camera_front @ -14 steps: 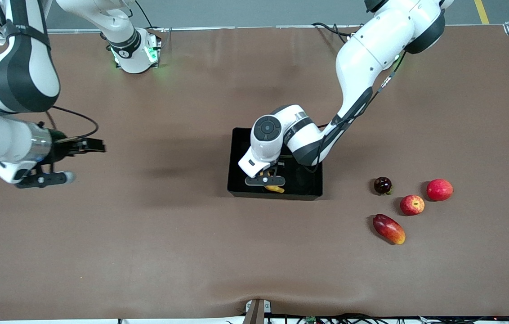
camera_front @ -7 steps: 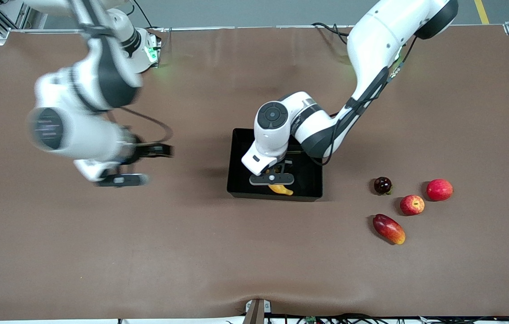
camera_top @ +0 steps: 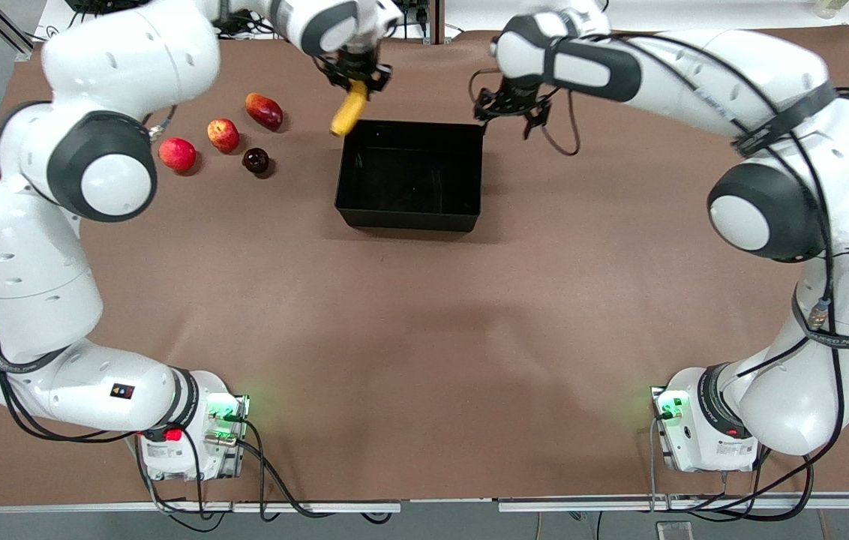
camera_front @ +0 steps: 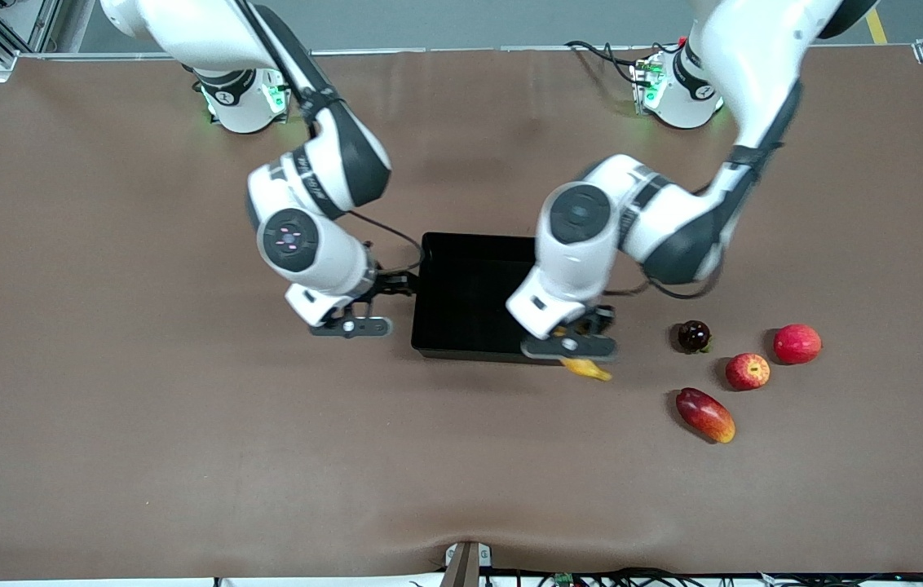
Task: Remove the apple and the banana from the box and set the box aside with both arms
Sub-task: 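Carry the banana beside the fruits while the right gripper reaches the tray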
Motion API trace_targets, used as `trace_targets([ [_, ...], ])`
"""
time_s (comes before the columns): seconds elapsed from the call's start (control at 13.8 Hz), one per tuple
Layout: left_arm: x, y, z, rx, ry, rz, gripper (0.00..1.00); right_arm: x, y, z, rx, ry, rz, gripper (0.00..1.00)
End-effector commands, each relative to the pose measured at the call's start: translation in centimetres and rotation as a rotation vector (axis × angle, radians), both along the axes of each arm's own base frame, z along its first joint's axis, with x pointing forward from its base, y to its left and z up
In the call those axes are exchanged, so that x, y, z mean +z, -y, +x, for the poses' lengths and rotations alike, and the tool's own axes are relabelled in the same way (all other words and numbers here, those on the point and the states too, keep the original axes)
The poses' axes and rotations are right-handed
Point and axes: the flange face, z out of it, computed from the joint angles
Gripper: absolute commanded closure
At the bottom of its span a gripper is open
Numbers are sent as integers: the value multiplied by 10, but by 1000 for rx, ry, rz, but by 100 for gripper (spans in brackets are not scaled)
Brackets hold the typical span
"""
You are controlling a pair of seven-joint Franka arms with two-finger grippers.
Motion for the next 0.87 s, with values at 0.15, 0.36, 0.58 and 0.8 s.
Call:
trace_targets([
  [0.15,8,-95,37,-116,-39,28,100,-51,-47,-21,47,78,-23,4],
  [0.36,7,-181,63,-223,-71,45,100,-73,-38,-21,103,100,-109,23],
  [0.58,0,-258,77,-323,-108,52,100,-76,-32,-20,84,90,-112,100],
  [0.8,-32,-327,89,-375,-127,35,100,-72,-32,-19,-25,80,-120,100],
])
